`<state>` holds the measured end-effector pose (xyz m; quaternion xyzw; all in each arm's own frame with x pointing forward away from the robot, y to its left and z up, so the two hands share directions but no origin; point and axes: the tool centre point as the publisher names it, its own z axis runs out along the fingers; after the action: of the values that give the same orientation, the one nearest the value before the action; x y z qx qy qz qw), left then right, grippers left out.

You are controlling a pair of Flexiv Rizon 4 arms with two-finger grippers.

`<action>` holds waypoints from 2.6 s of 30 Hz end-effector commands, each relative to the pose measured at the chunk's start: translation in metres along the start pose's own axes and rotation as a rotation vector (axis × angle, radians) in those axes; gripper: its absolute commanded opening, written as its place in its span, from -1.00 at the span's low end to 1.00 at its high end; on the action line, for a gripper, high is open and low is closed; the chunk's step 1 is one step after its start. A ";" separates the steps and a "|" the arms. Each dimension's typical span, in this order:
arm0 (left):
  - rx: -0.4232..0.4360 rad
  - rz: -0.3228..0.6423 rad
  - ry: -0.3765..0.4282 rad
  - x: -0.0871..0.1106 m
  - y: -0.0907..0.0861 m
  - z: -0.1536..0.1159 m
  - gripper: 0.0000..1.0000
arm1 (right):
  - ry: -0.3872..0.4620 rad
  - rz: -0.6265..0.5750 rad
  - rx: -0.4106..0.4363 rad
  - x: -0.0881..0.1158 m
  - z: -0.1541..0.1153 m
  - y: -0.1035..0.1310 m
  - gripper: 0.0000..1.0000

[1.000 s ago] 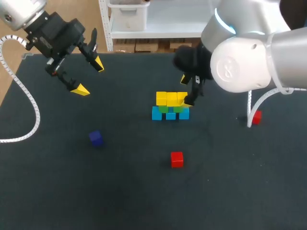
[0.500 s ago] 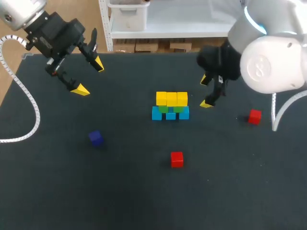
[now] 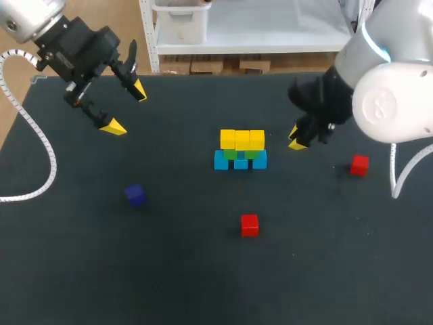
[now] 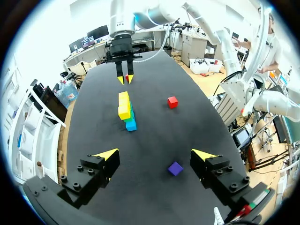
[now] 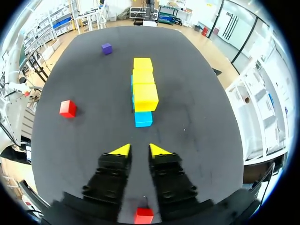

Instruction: Place the blue cubes, place green cubes on the blue cubes, place the yellow cubes on the green cubes, then place the red cubes on the yellow cubes, and place purple cube on the red cubes.

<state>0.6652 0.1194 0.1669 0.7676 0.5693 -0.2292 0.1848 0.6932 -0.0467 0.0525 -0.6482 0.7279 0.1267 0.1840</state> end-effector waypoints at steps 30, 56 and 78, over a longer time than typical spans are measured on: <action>0.001 0.003 -0.001 0.001 0.001 0.000 1.00 | -0.068 -0.063 0.002 -0.034 0.022 -0.011 -1.00; 0.001 0.003 -0.001 0.001 0.001 0.000 1.00 | -0.070 -0.086 -0.007 -0.045 0.027 -0.015 -1.00; 0.001 0.003 -0.001 0.001 0.001 0.000 1.00 | -0.083 -0.057 0.002 -0.031 0.010 0.002 -0.40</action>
<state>0.6651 0.1193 0.1670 0.7675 0.5694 -0.2292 0.1848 0.7063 -0.0056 0.0519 -0.6647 0.7034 0.1425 0.2073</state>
